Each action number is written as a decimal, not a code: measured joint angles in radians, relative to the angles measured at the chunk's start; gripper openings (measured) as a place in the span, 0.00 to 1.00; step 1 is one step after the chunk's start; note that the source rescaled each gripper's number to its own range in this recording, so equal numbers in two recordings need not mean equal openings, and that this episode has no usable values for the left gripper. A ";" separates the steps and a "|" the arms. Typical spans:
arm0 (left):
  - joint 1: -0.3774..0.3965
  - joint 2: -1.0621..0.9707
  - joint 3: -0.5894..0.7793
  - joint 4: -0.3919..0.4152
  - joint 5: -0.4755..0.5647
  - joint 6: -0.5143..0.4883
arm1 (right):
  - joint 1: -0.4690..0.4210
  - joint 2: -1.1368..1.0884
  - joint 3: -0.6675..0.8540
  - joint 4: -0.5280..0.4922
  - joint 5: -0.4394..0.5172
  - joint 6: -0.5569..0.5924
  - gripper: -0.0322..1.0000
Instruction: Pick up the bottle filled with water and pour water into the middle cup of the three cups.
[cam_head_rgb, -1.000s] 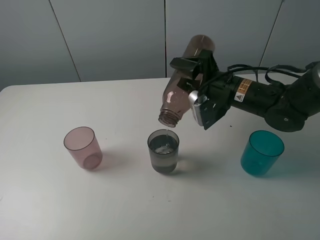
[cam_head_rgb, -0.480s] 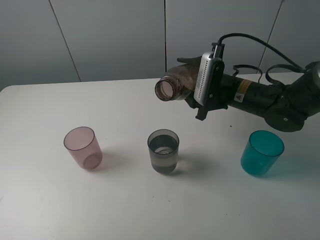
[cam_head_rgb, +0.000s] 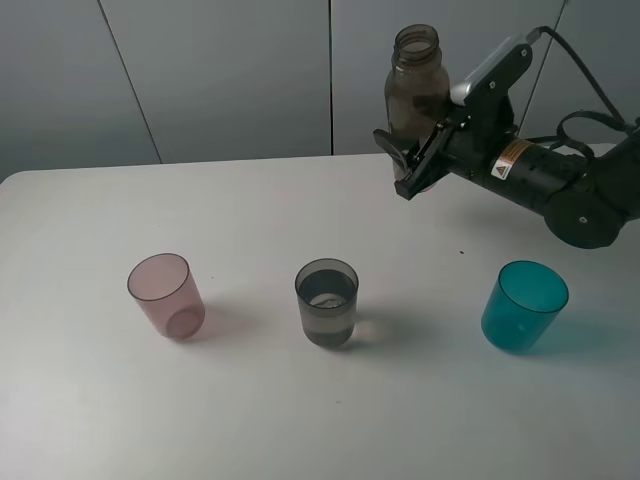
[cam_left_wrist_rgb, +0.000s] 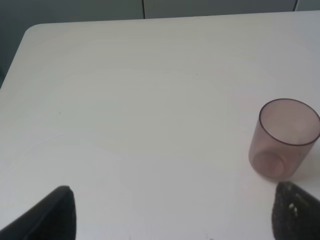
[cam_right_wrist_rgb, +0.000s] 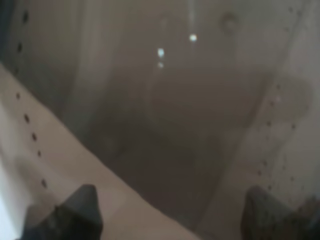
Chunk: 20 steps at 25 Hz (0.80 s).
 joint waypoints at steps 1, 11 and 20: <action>0.000 0.000 0.000 0.000 0.000 0.000 | -0.017 0.000 -0.017 0.008 0.032 0.033 0.03; 0.000 0.000 0.000 0.000 0.000 0.000 | -0.155 0.156 -0.233 0.007 0.128 0.255 0.03; 0.000 0.000 0.000 0.000 0.000 0.000 | -0.165 0.303 -0.345 -0.005 0.130 0.305 0.03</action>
